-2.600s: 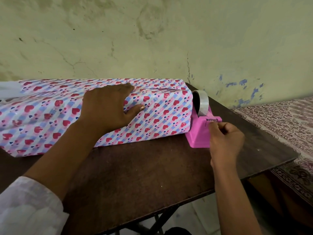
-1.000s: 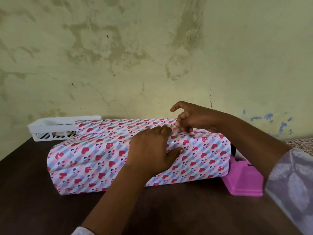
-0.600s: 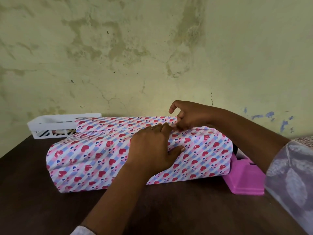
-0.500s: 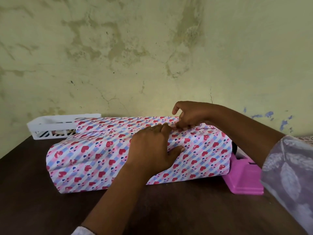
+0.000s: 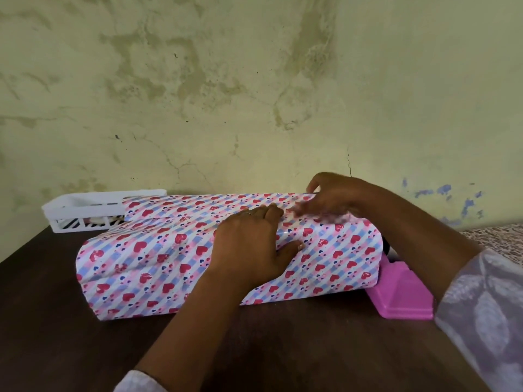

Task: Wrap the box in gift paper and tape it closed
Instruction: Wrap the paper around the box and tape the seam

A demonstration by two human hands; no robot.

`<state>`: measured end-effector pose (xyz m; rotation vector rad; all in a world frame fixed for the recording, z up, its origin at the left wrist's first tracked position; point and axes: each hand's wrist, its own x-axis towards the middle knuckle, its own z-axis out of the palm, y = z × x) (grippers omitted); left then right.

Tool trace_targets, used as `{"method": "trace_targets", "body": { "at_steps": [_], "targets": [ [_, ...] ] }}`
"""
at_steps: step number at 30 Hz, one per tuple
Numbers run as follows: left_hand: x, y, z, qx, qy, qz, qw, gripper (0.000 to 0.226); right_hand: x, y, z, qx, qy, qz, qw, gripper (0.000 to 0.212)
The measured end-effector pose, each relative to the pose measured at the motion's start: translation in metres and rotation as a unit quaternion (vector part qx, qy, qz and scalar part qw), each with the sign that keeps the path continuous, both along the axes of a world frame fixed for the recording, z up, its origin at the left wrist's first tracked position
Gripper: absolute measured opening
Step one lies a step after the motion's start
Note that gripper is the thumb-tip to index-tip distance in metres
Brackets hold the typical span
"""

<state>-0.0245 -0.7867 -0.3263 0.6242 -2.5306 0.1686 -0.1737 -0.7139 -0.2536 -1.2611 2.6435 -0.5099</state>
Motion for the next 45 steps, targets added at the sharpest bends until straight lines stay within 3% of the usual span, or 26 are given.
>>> {"method": "trace_targets", "body": {
  "at_steps": [2, 4, 6, 9, 15, 19, 24, 28, 34, 41, 42, 45],
  "targets": [
    [0.000, -0.001, 0.002, -0.001, -0.010, 0.002, 1.000, 0.072, -0.010, 0.020, -0.005, -0.137, -0.031, -0.026, 0.990, 0.046],
    [0.001, 0.000, 0.004, 0.002, -0.021, 0.007, 1.000, 0.076, -0.015, 0.052, -0.015, -0.293, -0.088, -0.048, 0.951, 0.026],
    [0.003, -0.003, 0.006, -0.010, -0.022, 0.016, 1.000, 0.079, -0.016, 0.083, -0.033, -0.399, -0.052, -0.113, 0.909, 0.009],
    [0.003, -0.004, 0.006, -0.015, -0.029, 0.021, 0.999, 0.081, -0.012, 0.127, -0.072, -0.431, -0.010, -0.255, 0.865, 0.015],
    [0.005, 0.002, 0.004, 0.009, -0.042, 0.039, 0.998, 0.076, -0.011, 0.147, -0.119, -0.423, -0.238, -0.280, 0.828, 0.015],
    [0.003, 0.010, 0.004, 0.026, -0.051, 0.051, 0.997, 0.076, -0.022, 0.142, -0.118, -0.435, -0.319, -0.267, 0.799, 0.021],
    [0.003, 0.016, 0.009, 0.029, -0.050, 0.061, 0.997, 0.085, -0.021, 0.131, -0.123, -0.556, -0.341, -0.284, 0.703, 0.021],
    [0.001, 0.016, 0.008, 0.028, -0.045, 0.060, 0.997, 0.086, -0.022, 0.131, -0.128, -0.663, -0.329, -0.235, 0.631, 0.015],
    [-0.001, 0.015, 0.009, 0.029, -0.049, 0.066, 0.996, 0.087, -0.022, 0.140, -0.134, -0.701, -0.308, -0.185, 0.616, 0.018],
    [-0.001, 0.014, 0.007, 0.026, -0.043, 0.067, 0.996, 0.084, -0.014, 0.138, -0.131, -0.722, -0.297, -0.196, 0.593, 0.016],
    [-0.001, 0.013, 0.007, 0.026, -0.042, 0.066, 0.997, 0.084, -0.014, 0.138, -0.132, -0.720, -0.287, -0.205, 0.598, 0.018],
    [-0.002, 0.013, 0.007, 0.025, -0.041, 0.067, 0.997, 0.084, -0.002, 0.143, -0.141, -0.657, -0.206, -0.250, 0.681, 0.020]
  ]
}}
